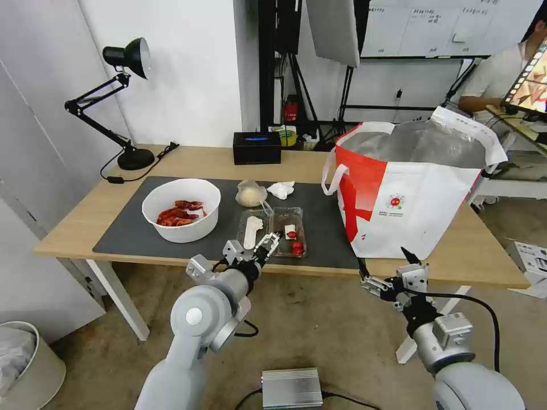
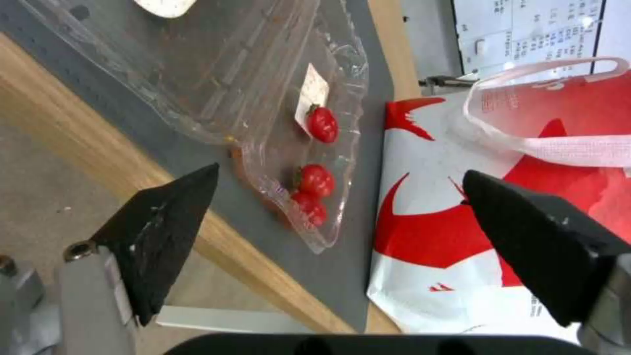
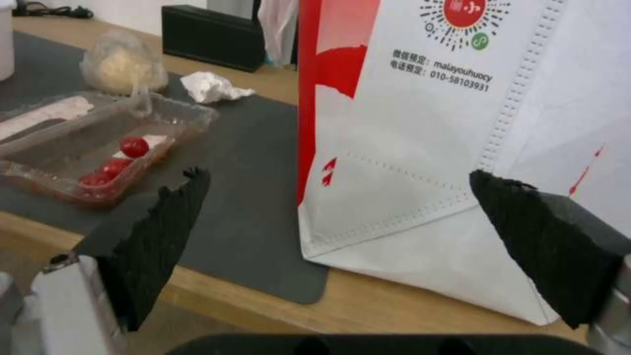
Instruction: Pick up the trash from the table and place it into the takeout bag.
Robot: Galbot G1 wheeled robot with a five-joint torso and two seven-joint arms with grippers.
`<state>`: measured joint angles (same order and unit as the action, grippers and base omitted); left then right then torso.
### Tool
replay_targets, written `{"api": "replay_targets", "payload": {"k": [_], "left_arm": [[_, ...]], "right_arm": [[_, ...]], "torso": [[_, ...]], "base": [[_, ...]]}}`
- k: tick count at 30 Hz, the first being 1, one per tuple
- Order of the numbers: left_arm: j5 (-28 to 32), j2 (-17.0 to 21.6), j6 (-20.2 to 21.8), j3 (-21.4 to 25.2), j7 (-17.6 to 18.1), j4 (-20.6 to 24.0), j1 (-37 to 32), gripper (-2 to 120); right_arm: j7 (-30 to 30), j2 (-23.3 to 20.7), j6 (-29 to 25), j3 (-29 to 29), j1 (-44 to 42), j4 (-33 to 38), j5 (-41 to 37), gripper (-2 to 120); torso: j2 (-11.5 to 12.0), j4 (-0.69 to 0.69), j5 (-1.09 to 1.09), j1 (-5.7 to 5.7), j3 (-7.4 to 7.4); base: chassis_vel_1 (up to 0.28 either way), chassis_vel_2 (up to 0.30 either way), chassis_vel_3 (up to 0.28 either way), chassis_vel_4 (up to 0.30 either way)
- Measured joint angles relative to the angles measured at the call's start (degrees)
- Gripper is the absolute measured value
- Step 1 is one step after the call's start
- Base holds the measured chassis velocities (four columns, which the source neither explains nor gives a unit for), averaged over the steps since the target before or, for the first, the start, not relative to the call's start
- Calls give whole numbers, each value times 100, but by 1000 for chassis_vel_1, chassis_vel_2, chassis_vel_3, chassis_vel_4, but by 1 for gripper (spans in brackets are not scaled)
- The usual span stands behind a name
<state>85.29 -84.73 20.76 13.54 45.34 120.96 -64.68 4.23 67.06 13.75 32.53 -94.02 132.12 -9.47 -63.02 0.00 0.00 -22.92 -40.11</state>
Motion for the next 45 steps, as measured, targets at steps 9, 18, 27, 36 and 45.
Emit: {"api": "replay_targets", "payload": {"k": [9, 18, 27, 36, 45], "left_arm": [[-7, 10, 8, -14, 86, -51, 23, 100], [13, 8, 15, -20, 134, -214, 133, 100], [31, -8, -26, 2, 218, -340, 231, 100], [28, -69, -106, 59, 298, -390, 230, 100], [10, -135, -217, 133, 329, -422, 240, 100]], "right_arm": [[3, 70, -21, -13, -4, 0, 52, 100], [6, 141, -62, -7, -102, 22, 129, 100], [6, 175, -93, 15, -200, 71, 166, 100], [6, 169, -109, 18, -242, 118, 168, 100], [5, 164, -124, 22, -286, 144, 172, 100]], "torso": [[0, 0, 0, 0, 0], [0, 0, 0, 0, 1], [0, 0, 0, 0, 1], [0, 0, 0, 0, 1], [0, -1, 0, 1, 1]], "base": [[0, 0, 0, 0], [0, 0, 0, 0], [0, 0, 0, 0], [0, 0, 0, 0], [0, 0, 0, 0]]}}
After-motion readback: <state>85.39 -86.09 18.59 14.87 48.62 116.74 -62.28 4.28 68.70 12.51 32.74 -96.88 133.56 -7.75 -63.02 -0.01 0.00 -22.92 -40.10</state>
